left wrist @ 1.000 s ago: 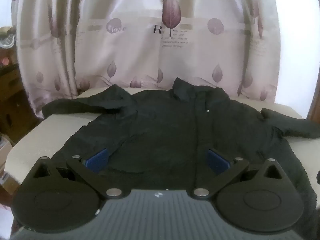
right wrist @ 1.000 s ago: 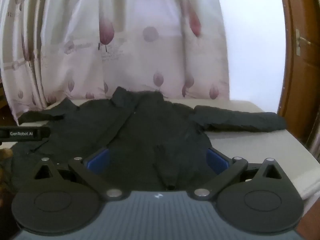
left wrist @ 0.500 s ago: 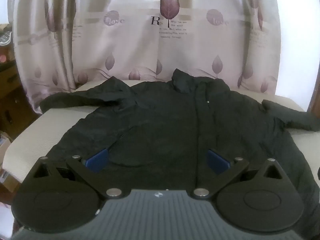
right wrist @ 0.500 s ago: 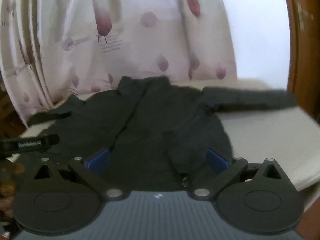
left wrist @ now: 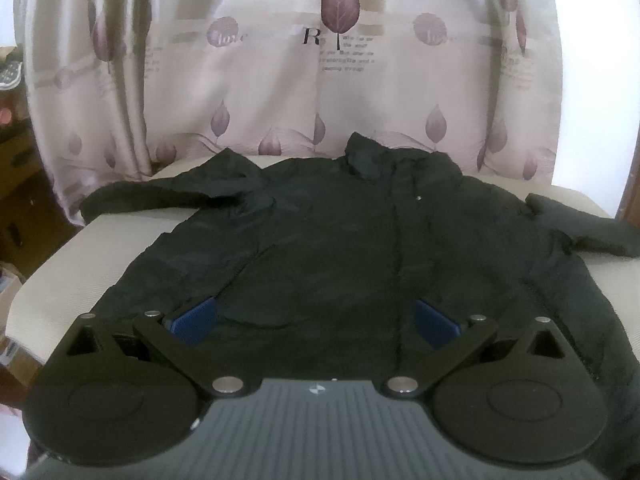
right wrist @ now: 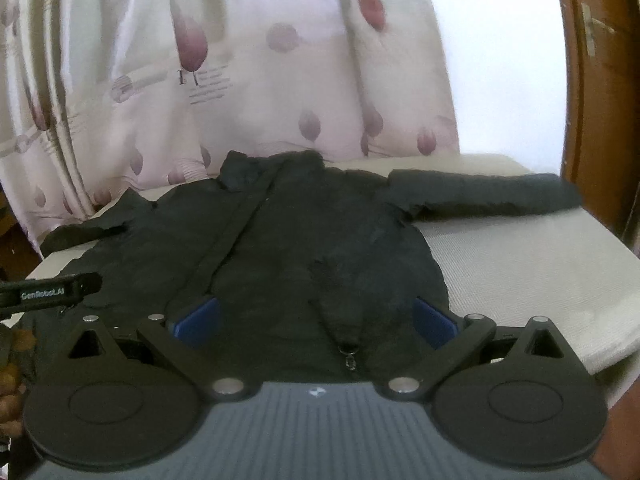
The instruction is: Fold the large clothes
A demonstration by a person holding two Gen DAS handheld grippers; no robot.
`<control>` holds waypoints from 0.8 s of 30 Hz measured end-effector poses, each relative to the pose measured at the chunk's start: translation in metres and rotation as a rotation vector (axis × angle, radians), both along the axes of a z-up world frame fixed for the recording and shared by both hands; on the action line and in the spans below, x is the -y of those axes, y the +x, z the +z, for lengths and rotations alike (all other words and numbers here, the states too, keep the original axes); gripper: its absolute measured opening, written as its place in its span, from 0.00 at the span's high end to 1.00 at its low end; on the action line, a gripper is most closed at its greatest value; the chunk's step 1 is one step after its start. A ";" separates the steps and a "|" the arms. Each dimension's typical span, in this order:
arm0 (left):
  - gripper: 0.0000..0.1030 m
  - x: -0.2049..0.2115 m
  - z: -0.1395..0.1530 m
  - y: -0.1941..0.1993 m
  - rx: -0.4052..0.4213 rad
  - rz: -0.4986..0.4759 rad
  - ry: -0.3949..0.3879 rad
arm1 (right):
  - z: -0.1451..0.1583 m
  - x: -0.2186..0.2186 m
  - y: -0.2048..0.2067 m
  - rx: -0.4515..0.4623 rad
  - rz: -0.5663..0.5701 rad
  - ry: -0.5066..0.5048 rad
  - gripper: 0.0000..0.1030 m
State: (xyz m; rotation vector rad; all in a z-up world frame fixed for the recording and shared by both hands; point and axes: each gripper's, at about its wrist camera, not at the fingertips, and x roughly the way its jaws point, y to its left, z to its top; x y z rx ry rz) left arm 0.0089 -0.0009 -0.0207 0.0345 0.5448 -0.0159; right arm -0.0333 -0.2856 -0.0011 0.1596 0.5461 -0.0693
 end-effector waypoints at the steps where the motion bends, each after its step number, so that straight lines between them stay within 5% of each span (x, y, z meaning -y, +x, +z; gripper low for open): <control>1: 0.00 -0.001 0.001 0.001 -0.004 -0.001 0.002 | -0.001 0.002 0.000 -0.001 -0.006 0.002 0.00; 24: 0.00 -0.003 -0.005 0.003 -0.021 -0.018 0.011 | -0.005 0.002 0.002 -0.011 -0.018 -0.003 0.00</control>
